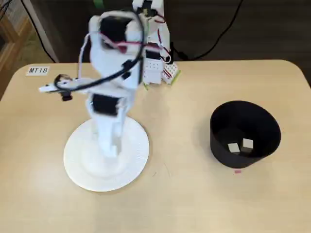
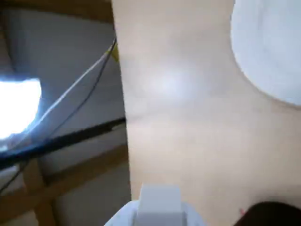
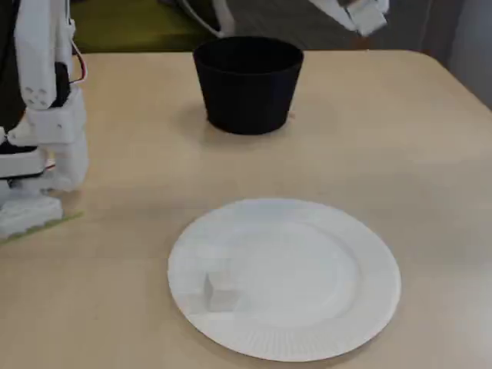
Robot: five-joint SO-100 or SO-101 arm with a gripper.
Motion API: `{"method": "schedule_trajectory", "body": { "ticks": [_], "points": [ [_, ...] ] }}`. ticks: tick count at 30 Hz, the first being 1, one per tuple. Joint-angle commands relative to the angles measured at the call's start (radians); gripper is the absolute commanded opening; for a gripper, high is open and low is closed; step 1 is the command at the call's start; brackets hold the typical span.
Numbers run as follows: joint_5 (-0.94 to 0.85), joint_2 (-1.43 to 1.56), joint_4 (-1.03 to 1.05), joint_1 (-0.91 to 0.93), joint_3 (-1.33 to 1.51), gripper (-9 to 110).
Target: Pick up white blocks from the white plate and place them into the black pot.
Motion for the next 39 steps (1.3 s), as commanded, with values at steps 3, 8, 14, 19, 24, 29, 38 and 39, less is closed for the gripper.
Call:
{"method": "schedule_trajectory", "body": {
  "ticks": [3, 8, 14, 19, 24, 29, 38, 39],
  "points": [
    [-0.015, 0.098, 0.051, -0.4, 0.066, -2],
    [-0.028, 0.052, 0.035, -0.543, 0.256, -2],
    [-0.066, -0.075, -0.025, -0.56, 0.324, -2],
    [-0.078, -0.123, -0.057, -0.541, 0.324, 8],
    [-0.115, -0.107, -0.069, -0.535, 0.324, 32],
    [-0.084, -0.063, -0.064, -0.488, 0.324, 4],
    [-0.098, 0.264, -0.172, -0.069, 0.572, -2],
    [-0.098, 0.344, -0.245, 0.011, 0.686, -2]
  ]
}}
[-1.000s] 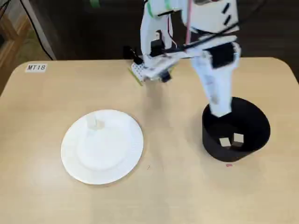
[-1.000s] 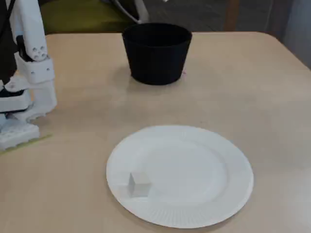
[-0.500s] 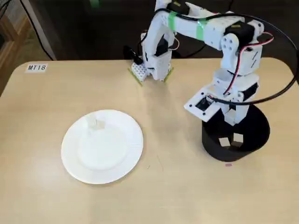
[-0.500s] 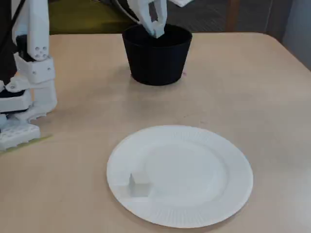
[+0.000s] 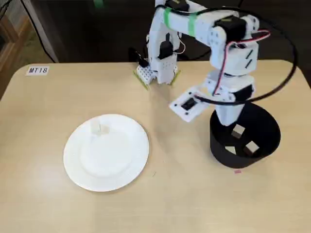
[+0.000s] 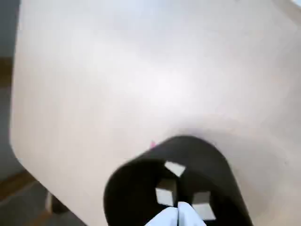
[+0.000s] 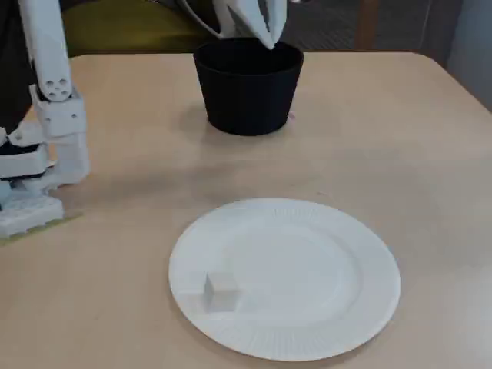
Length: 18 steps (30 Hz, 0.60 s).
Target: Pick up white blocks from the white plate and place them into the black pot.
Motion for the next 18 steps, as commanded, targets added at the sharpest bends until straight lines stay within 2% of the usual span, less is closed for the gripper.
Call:
{"method": "schedule_trajectory", "body": {
  "ticks": [1, 4, 7, 12, 18],
  "points": [
    [-0.008, 0.298, -0.224, 0.278, 0.325, -2],
    [-0.031, 0.529, -0.445, 0.526, 0.652, -2],
    [-0.1, 0.535, -0.451, 0.69, 0.724, -2],
    [-0.095, 0.41, -0.394, 0.779, 0.718, -2],
    [-0.17, 0.344, -0.368, 0.914, 0.715, -2]
  ]
}}
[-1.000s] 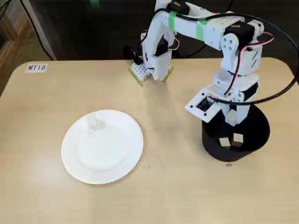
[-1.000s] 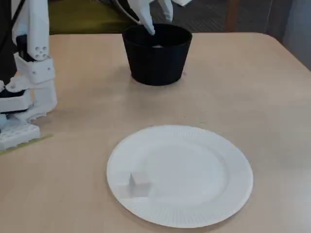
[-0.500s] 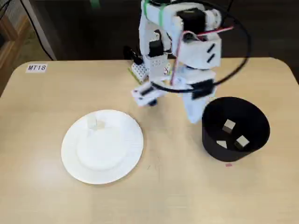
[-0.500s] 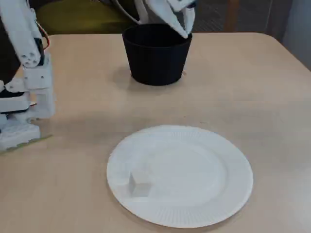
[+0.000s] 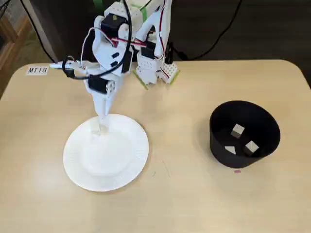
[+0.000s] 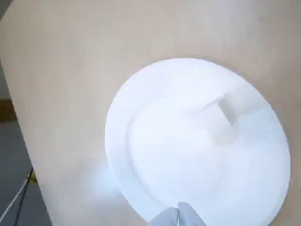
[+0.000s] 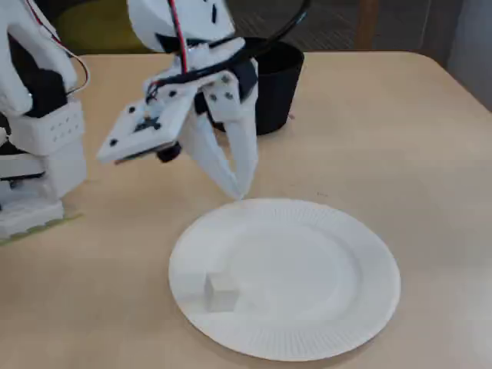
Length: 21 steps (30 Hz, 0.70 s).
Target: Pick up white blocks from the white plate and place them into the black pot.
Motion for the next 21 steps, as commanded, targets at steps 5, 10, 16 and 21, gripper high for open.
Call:
{"method": "schedule_trajectory", "body": {
  "ticks": [5, 10, 16, 21],
  "points": [
    [0.057, -0.092, 0.014, 0.143, -0.025, -2],
    [0.337, -0.117, 0.017, 0.138, -0.029, -2],
    [0.506, -0.25, 0.115, 0.104, -0.155, 3],
    [0.509, -0.388, 0.242, 0.091, -0.281, 28]
  ]
}}
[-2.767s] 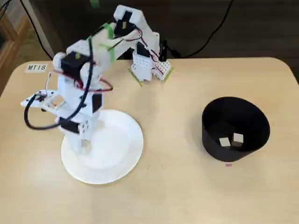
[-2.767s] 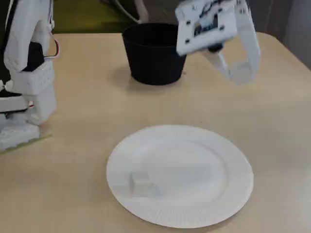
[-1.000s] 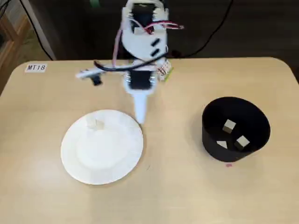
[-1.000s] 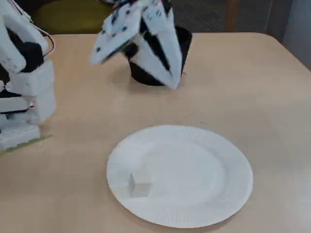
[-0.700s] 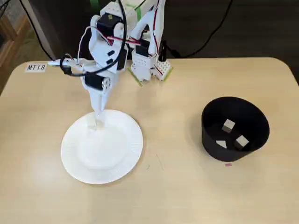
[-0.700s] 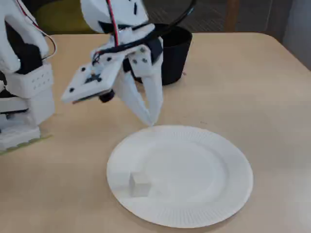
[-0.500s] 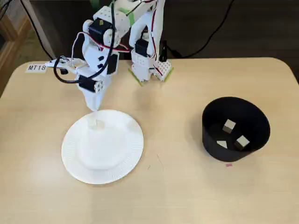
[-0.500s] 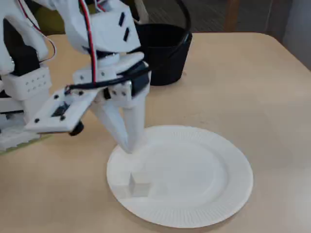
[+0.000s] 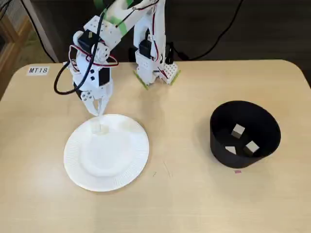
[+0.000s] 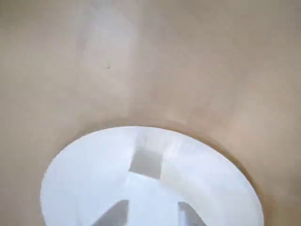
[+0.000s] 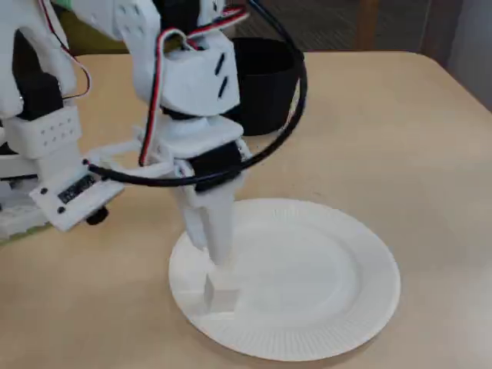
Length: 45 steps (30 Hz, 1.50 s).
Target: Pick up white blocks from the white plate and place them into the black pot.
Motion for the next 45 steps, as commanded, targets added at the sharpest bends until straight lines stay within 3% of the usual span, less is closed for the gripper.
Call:
{"method": "schedule_trajectory", "body": {
  "ticks": [1, 7, 21, 24, 29, 33, 39, 45],
  "points": [
    [0.008, -0.046, 0.049, -0.02, -0.091, 32],
    [0.025, -0.098, 0.069, -0.02, -0.103, 35],
    [0.029, -0.196, -0.051, 0.002, -0.103, 27],
    [0.044, -0.213, -0.092, 0.014, -0.103, 21],
    [0.051, -0.225, -0.126, 0.037, -0.106, 1],
    [0.051, -0.235, -0.127, 0.026, -0.117, -2],
    [0.037, -0.222, -0.129, -0.054, -0.179, -2],
    [-0.129, -0.103, -0.259, -0.31, -0.425, -2]
  ]
}}
